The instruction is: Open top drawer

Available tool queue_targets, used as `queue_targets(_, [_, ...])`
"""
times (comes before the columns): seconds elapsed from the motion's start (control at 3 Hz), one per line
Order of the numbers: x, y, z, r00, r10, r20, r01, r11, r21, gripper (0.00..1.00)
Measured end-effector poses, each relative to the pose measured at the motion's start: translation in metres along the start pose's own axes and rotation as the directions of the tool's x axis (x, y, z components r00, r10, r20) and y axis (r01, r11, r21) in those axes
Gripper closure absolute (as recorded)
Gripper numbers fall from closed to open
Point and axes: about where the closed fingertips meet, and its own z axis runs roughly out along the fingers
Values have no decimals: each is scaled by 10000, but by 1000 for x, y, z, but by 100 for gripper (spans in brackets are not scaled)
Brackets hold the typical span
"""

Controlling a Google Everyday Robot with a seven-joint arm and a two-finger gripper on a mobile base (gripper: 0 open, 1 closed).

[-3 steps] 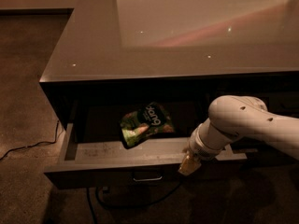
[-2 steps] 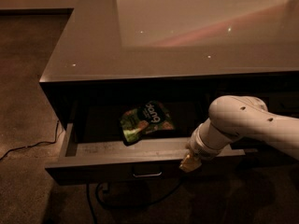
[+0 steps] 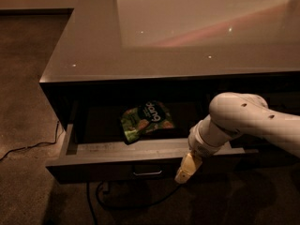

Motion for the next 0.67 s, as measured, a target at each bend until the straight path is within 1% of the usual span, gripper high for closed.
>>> queue_targets(0.33, [-22, -7, -15, 9970, -442, 634, 438, 9990, 75, 0])
queue_targets(0.67, [-42, -20, -41, 9869, -928, 1323, 898, 9956, 283, 0])
